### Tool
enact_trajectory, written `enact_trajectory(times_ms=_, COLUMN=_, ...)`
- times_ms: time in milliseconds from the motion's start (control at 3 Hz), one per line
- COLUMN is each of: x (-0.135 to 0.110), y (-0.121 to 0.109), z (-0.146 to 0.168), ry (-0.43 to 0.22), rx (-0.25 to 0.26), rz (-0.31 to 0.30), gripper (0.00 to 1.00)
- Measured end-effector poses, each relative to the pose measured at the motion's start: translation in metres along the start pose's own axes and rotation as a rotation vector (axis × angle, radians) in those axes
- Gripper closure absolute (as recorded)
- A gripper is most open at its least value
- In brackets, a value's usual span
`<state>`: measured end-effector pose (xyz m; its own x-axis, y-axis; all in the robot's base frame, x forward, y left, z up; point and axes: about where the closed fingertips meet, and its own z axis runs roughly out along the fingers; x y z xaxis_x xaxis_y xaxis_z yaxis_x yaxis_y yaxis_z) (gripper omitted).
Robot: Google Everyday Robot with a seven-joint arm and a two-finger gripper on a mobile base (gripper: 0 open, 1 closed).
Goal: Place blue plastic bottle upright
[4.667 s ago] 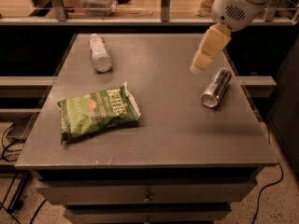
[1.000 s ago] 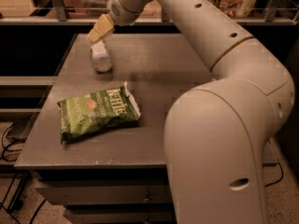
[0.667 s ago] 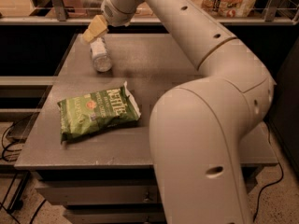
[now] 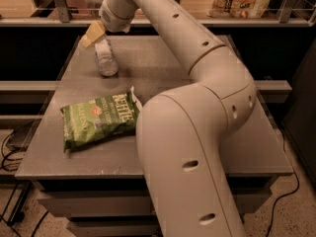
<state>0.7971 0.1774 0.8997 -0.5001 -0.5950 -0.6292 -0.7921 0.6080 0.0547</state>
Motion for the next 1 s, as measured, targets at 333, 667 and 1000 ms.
enact_trajectory(times_ms=333, x=0.003, y=-0.001, z=0.018, ry=0.028, rx=-0.009, rz=0.021, gripper=0.0)
enact_trajectory(times_ms=667, x=0.008, y=0.001, z=0.034, ry=0.055, rx=-0.026, rz=0.04, gripper=0.0)
enact_trajectory(times_ms=1000, x=0.008, y=0.003, z=0.041, ry=0.064, rx=-0.039, rz=0.043, gripper=0.0)
